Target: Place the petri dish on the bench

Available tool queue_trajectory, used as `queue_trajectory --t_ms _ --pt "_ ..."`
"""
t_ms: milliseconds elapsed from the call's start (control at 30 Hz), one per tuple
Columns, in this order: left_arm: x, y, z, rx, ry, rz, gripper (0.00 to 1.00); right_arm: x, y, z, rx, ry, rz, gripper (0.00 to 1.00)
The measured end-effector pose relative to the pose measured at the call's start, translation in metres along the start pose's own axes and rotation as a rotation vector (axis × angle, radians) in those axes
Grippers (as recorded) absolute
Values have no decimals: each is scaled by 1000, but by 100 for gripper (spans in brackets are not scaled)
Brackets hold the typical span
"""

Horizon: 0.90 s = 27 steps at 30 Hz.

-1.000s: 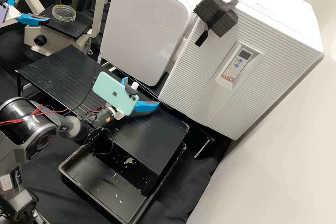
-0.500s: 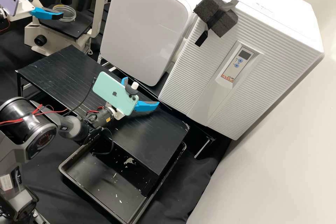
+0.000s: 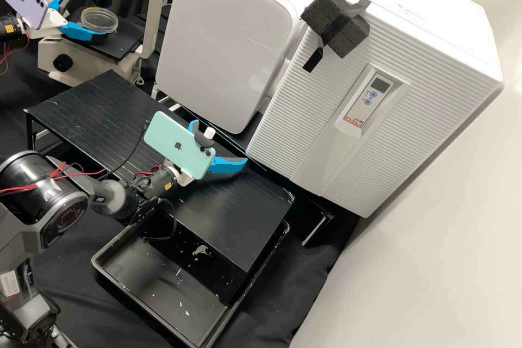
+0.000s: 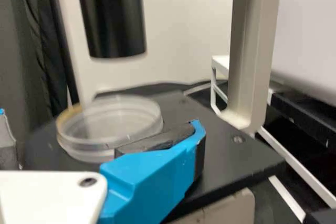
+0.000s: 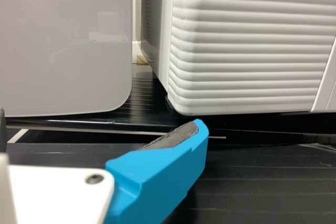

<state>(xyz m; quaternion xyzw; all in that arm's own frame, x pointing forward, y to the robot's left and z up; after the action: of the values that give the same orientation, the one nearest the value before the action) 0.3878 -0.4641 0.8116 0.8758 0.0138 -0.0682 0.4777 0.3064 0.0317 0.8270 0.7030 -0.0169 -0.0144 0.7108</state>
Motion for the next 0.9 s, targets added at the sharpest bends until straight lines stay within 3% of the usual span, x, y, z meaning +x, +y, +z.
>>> queue_trajectory --t_ms 600,900 --pt "12 6 -8 -17 27 10 100 0 0 0 0 0 0 100" --pt "21 2 -10 -30 27 5 100 0 0 0 0 0 0 100"
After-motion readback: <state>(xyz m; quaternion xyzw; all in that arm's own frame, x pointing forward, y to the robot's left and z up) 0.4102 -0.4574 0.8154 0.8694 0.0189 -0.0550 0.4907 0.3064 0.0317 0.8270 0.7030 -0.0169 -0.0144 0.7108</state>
